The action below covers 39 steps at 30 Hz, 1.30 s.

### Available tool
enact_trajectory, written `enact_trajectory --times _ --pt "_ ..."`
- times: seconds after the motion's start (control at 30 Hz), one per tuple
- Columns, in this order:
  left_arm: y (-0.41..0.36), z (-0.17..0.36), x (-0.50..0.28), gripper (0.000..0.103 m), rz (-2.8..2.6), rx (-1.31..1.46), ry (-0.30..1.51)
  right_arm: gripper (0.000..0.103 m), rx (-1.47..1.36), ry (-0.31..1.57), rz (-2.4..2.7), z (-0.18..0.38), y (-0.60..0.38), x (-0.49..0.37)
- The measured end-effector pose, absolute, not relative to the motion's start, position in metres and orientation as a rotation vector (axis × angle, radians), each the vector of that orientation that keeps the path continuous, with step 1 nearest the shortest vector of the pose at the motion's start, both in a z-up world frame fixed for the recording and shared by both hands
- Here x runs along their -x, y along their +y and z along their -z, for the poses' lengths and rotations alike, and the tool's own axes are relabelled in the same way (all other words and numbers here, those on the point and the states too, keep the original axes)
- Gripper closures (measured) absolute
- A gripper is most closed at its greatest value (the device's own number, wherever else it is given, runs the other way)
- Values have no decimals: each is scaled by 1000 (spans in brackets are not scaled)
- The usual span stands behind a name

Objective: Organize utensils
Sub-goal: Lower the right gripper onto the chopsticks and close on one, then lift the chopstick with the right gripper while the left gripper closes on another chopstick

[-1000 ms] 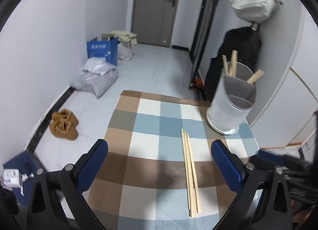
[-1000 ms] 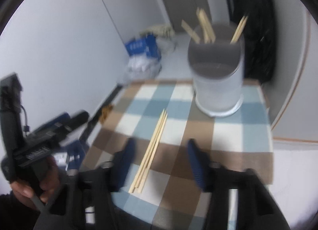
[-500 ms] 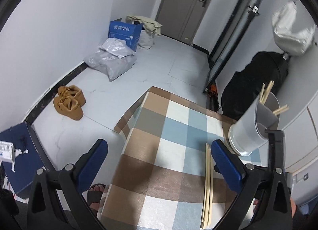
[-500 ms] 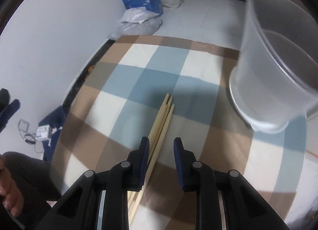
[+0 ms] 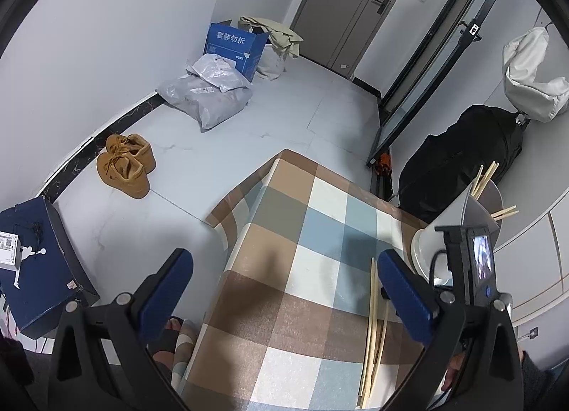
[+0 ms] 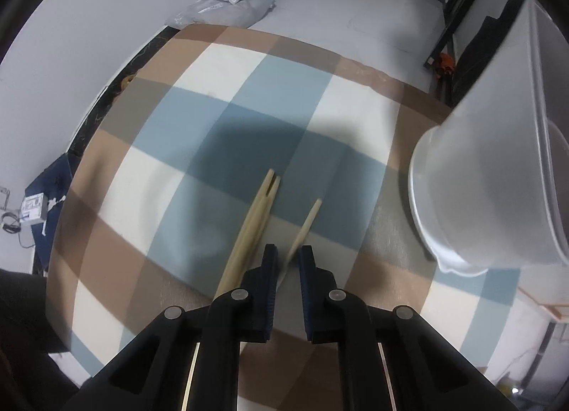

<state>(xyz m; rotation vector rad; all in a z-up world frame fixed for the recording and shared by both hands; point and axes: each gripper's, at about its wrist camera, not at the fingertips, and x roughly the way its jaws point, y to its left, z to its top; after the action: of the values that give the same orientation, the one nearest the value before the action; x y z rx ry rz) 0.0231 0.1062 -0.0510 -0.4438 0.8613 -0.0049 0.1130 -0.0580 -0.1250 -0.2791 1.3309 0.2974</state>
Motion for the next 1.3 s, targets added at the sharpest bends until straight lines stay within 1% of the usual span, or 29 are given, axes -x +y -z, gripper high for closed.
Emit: enact_trajectory --times 0.13,0.23,0.3,0.37,0.47,0.6,0.73,0.83,1.0,1.07,1.13,1.17,1.2,1.23,1.27,1.3 --pt "109 51 -24 2 0 441 862 91 250 1308 -288 125 -56 -123" --pt "109 52 -24 2 -14 424 867 88 233 1281 -302 123 -57 -119" --pt "109 54 -24 2 -19 418 874 96 223 1265 -314 122 -59 -112" --pt "107 57 -25 2 -27 403 883 99 179 1252 -335 122 -64 -109" --pt "100 61 -27 2 -23 370 906 100 114 1198 -345 112 -80 -101" --pt "74 71 -30 2 25 300 973 100 5 1115 -386 85 -106 -80" --pt "40 85 -36 2 112 235 1055 100 -165 1022 -421 61 -146 -57" --pt "8 94 -37 2 150 135 1098 100 -292 979 -439 51 -176 -45" --pt "-18 106 -37 3 156 56 1147 100 -386 943 -418 49 -206 -44" --pt "-25 114 -40 10 159 38 1181 100 -431 947 -413 51 -218 -40" --pt "-29 123 -41 31 144 11 1227 100 -463 948 -405 53 -228 -37" --pt "-31 127 -41 36 128 -9 1249 100 -467 949 -407 53 -230 -36" --pt "-32 125 -39 41 117 -27 1225 100 -465 948 -406 52 -232 -35" --pt "-33 123 -39 51 119 -31 1219 100 -460 939 -407 49 -234 -34" --pt "-31 120 -38 55 125 -22 1220 100 -456 929 -412 48 -233 -33" --pt "-31 118 -37 70 128 -8 1218 100 -452 923 -415 46 -234 -32"
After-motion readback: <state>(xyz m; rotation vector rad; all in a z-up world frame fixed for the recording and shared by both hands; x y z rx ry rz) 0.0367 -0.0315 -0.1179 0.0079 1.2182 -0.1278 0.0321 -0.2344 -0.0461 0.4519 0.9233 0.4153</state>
